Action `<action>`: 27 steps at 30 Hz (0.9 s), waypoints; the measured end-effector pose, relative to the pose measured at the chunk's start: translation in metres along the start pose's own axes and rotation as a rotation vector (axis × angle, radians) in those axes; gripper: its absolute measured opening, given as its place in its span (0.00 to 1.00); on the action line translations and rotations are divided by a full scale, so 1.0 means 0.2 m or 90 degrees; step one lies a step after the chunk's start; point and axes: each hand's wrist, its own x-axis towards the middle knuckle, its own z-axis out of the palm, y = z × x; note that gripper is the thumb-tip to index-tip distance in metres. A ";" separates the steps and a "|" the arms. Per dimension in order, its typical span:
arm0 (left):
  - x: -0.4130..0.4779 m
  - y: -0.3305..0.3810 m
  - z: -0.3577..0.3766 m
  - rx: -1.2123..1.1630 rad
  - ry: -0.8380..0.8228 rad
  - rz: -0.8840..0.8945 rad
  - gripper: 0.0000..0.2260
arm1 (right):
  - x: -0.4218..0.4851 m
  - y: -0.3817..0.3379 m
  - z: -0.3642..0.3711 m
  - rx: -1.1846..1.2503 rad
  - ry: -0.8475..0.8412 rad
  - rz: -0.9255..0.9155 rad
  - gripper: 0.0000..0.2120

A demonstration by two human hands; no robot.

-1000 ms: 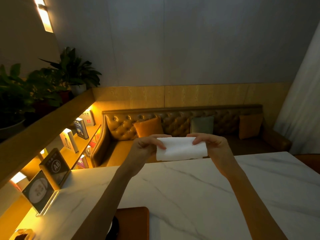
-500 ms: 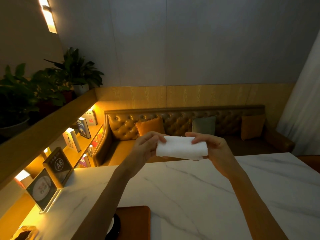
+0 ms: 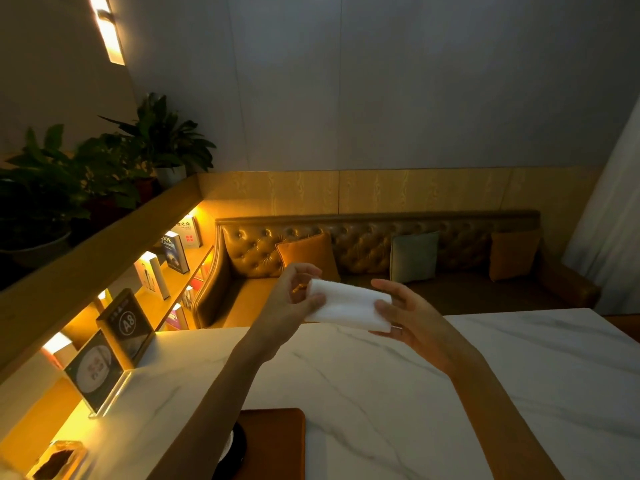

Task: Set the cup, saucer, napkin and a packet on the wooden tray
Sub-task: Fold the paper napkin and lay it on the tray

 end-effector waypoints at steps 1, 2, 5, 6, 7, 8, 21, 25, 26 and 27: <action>-0.01 -0.02 -0.01 -0.004 0.006 -0.007 0.16 | 0.01 0.01 0.01 -0.010 0.012 0.000 0.27; -0.02 -0.03 -0.02 -0.005 0.018 -0.016 0.16 | 0.02 0.00 0.02 -0.023 0.028 0.000 0.27; -0.05 -0.08 -0.06 -0.001 0.075 -0.070 0.17 | 0.06 0.02 0.09 -0.110 0.082 -0.039 0.23; -0.06 -0.10 -0.07 -0.003 0.095 -0.090 0.18 | 0.08 0.02 0.13 -0.136 0.096 -0.052 0.20; -0.08 -0.12 -0.08 -0.008 0.116 -0.109 0.18 | 0.09 0.03 0.17 -0.158 0.107 -0.069 0.19; -0.09 -0.14 -0.08 -0.013 0.139 -0.125 0.18 | 0.11 0.04 0.21 -0.176 0.111 -0.089 0.17; -0.21 -0.20 -0.34 -0.050 0.291 -0.097 0.08 | 0.27 0.20 0.85 -0.317 0.282 -0.260 0.15; -0.22 -0.23 -0.44 -0.062 0.314 -0.077 0.09 | 0.30 0.23 0.97 -0.269 0.305 -0.258 0.16; -0.21 -0.24 -0.45 -0.064 0.318 -0.076 0.10 | 0.31 0.24 0.99 -0.255 0.316 -0.251 0.16; -0.21 -0.24 -0.47 -0.064 0.322 -0.074 0.10 | 0.32 0.25 1.01 -0.237 0.325 -0.244 0.15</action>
